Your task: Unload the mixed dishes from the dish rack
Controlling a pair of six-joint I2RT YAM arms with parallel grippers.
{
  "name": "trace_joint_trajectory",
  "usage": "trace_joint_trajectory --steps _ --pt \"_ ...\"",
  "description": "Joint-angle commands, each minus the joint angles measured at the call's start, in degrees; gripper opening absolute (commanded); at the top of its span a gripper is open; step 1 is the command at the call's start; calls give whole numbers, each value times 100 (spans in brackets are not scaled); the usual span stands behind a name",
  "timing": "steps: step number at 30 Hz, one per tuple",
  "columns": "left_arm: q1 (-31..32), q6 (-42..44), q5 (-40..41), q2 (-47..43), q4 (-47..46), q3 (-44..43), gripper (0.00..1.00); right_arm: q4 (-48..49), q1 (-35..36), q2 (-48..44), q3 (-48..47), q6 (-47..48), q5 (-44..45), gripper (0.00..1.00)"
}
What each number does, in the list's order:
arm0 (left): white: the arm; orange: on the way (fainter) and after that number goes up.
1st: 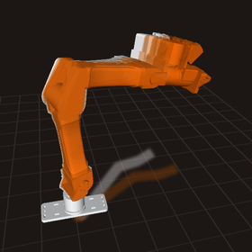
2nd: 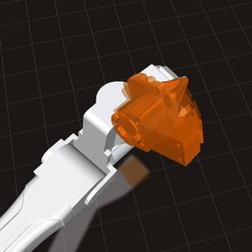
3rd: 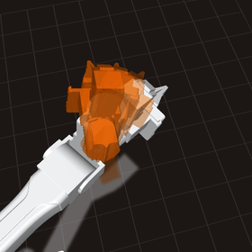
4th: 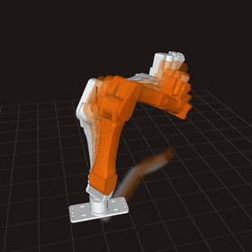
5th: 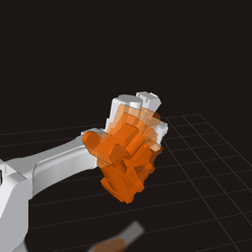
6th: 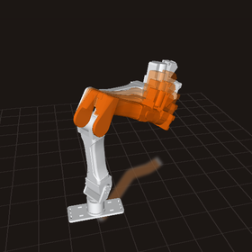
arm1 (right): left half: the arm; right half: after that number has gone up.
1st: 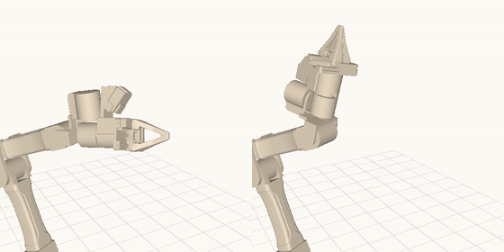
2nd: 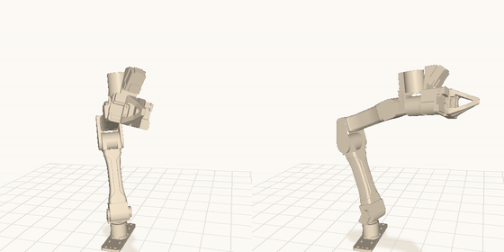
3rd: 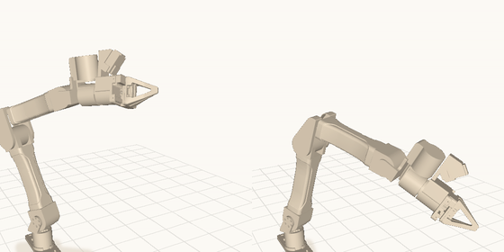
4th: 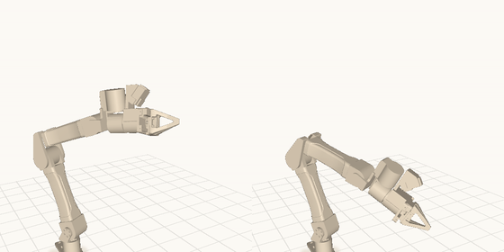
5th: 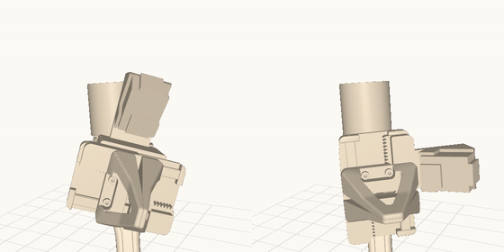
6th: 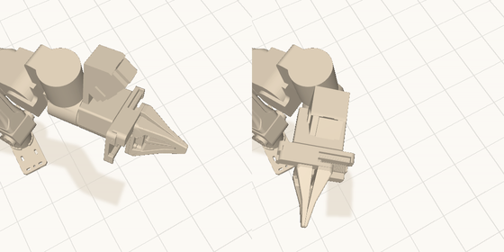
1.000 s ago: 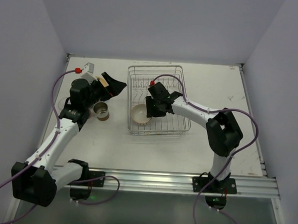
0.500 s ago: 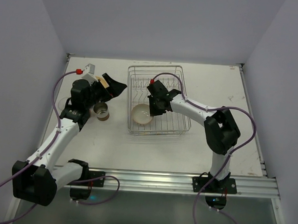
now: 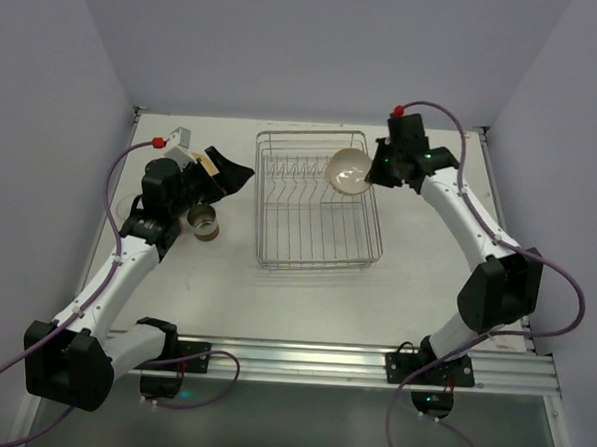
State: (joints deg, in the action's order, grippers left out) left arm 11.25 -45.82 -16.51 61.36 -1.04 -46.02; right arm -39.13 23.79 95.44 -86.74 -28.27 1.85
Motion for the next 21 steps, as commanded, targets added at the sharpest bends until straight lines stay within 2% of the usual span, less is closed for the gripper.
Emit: trace_joint_trajectory --steps 1,9,13,21 --pt "-52 74 -80 -125 -46 84 100 -349 -760 -631 -344 50 -228 0" --pt "-43 126 -80 -151 -55 102 100 -288 -2053 -755 227 -406 -106 0" --pt "-43 266 -19 -221 77 137 100 265 -2703 -816 1033 -679 -527 0" --pt "-44 495 113 -423 420 243 100 477 -2959 -457 1387 -1083 306 0"
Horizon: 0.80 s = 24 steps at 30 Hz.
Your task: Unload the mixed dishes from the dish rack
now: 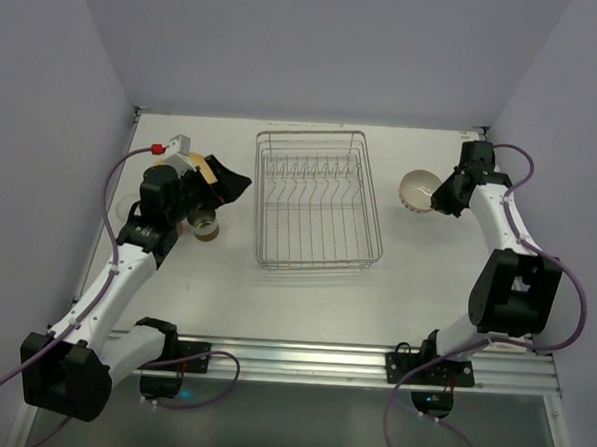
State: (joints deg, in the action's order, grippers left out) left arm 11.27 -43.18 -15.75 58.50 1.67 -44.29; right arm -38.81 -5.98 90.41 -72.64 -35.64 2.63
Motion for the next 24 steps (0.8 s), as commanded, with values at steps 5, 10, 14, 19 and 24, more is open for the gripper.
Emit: trace_joint_trajectory --steps 5,10,14,19,24 --pt "-46 240 19 -190 167 131 100 488 -70 284 31 -409 282 0" --pt "-46 336 2 -269 211 245 100 681 -114 512 197 -497 142 0" --pt "-46 415 10 -436 263 377 100 866 -123 749 277 -532 18 0" --pt "-46 433 116 -620 439 387 100 962 -123 1048 224 -532 -202 0" --pt "-46 442 133 -752 571 299 100 1024 -123 1215 224 -497 -228 0"
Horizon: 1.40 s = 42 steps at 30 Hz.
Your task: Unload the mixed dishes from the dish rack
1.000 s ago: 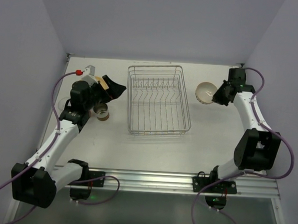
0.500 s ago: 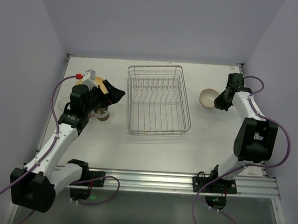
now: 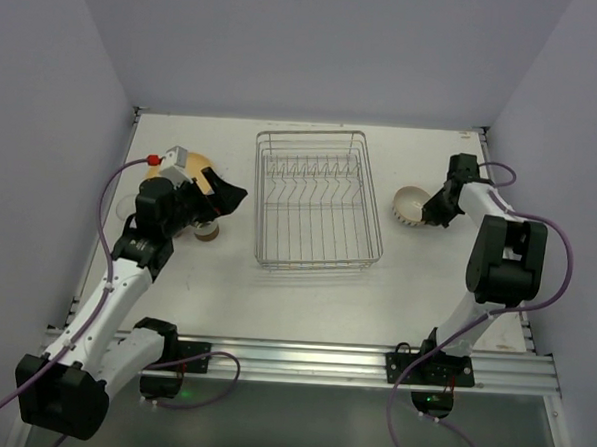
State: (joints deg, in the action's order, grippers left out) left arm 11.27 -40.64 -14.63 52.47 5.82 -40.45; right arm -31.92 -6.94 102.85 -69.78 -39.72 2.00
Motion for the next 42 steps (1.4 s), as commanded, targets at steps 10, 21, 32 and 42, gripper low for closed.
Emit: trace_joint_trajectory --steps 10,21,32,42 --pt "-46 109 31 -395 261 -7 100 336 -27 95 -45 -9 -165 5" --pt "-46 144 84 -1080 771 133 100 257 -27 218 -54 26 -165 15" --pt "-46 302 75 -1731 1605 -77 100 511 -27 -317 264 -18 55 52" --pt "-46 874 804 -2021 2318 -253 100 265 -9 -2164 210 351 -121 72"
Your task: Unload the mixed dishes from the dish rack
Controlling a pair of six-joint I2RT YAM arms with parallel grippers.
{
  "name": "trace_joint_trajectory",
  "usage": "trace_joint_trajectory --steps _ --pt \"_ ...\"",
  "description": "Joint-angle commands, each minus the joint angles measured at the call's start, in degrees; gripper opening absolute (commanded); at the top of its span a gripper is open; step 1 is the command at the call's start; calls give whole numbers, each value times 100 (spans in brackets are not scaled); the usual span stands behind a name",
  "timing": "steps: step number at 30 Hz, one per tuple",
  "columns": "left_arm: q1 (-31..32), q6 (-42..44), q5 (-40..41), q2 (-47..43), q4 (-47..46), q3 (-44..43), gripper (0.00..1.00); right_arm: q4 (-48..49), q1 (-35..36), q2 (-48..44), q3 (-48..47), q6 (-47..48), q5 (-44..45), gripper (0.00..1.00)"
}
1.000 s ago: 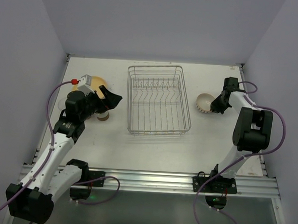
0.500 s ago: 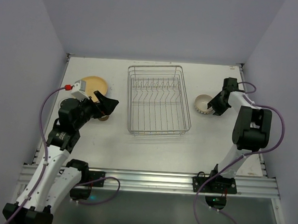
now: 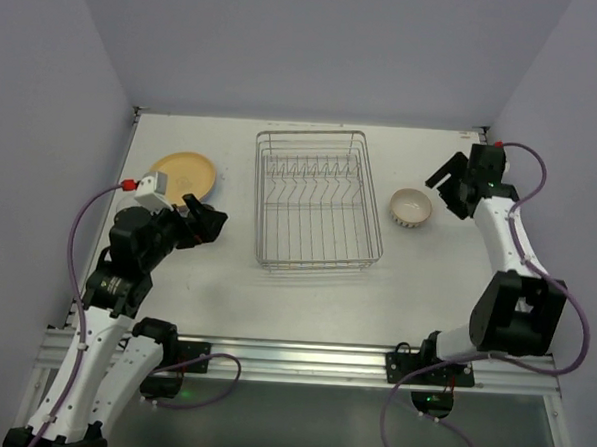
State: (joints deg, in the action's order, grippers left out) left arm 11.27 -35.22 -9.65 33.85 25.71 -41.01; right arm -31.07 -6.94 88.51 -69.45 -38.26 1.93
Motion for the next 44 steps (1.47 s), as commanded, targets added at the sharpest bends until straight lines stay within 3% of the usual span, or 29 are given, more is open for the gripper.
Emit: trace_joint_trajectory --steps 1,3,9,17,20,27,40,44 --pt "-46 349 428 -202 338 -135 100 328 43 -1182 534 240 -393 78" --pt "-46 446 630 -326 373 -65 100 837 166 -1703 949 414 -623 99" --pt "-46 516 666 -563 575 15 100 840 1096 -3251 1610 828 -739 99" --pt "-46 1244 728 -467 663 -442 100 1156 1388 -4438 2278 1110 -1608 99" --pt "-46 1465 543 -458 505 -434 100 1094 1441 -4483 2304 1224 -1652 99" --pt "-46 1624 -10 -835 -197 154 100 2060 1450 -4895 3041 1198 -3242 99" --pt "-46 1431 613 -1161 -128 357 100 2228 1441 -5080 3113 1172 -3656 99" --pt "-46 1404 622 -1135 -119 401 100 2079 1450 -5028 3078 1128 -3244 99"
